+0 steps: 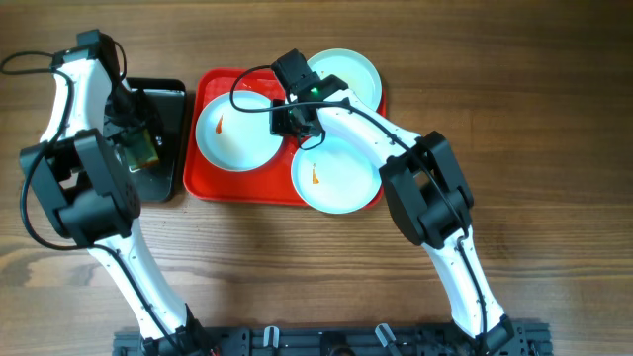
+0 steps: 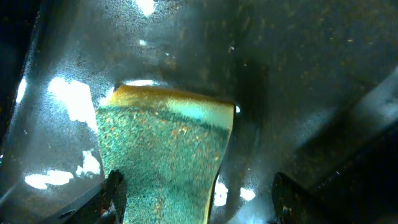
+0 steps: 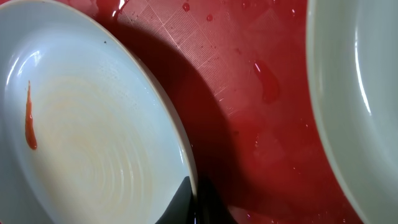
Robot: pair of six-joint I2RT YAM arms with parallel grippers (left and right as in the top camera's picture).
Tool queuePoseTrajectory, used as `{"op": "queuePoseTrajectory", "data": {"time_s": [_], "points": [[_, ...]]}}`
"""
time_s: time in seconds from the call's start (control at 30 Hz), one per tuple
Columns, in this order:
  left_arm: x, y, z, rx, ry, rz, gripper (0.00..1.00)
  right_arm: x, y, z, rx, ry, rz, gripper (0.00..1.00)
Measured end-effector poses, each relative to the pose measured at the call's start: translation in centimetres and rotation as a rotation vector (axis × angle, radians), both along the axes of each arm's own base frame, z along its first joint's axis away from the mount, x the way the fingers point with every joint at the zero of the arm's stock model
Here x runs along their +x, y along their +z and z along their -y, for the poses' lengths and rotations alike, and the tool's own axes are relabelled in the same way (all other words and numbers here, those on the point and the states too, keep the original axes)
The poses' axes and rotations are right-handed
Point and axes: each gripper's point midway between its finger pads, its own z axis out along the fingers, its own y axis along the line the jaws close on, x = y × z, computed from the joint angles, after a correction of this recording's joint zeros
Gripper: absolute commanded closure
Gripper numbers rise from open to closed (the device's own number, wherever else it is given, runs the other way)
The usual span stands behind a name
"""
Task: Clean dirty plates on tray and stack at the side
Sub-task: 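Grasp the sponge from the black tray with the left gripper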
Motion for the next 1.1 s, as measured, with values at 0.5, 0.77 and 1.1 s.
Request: {"op": "queuePoseTrajectory", "data": {"time_s": [0.5,0.77,1.1], "points": [[-1.2,3.4,-0.4,0.001,-0.006,-0.063,0.21,0.1,0.1,-0.1,0.001,0.009,0.009,0.96],[-1.2,0.4,-1.5,0.016,0.02,-0.008,0.17,0.1,0.1,-0.1,0.001,0.01,0.011,0.96],[-0.9,-2.5,-1.0,-0.024,0.006,0.062,0.96,0.1,0.1,-0.1,0.002,0.01,0.011,0.96]]}}
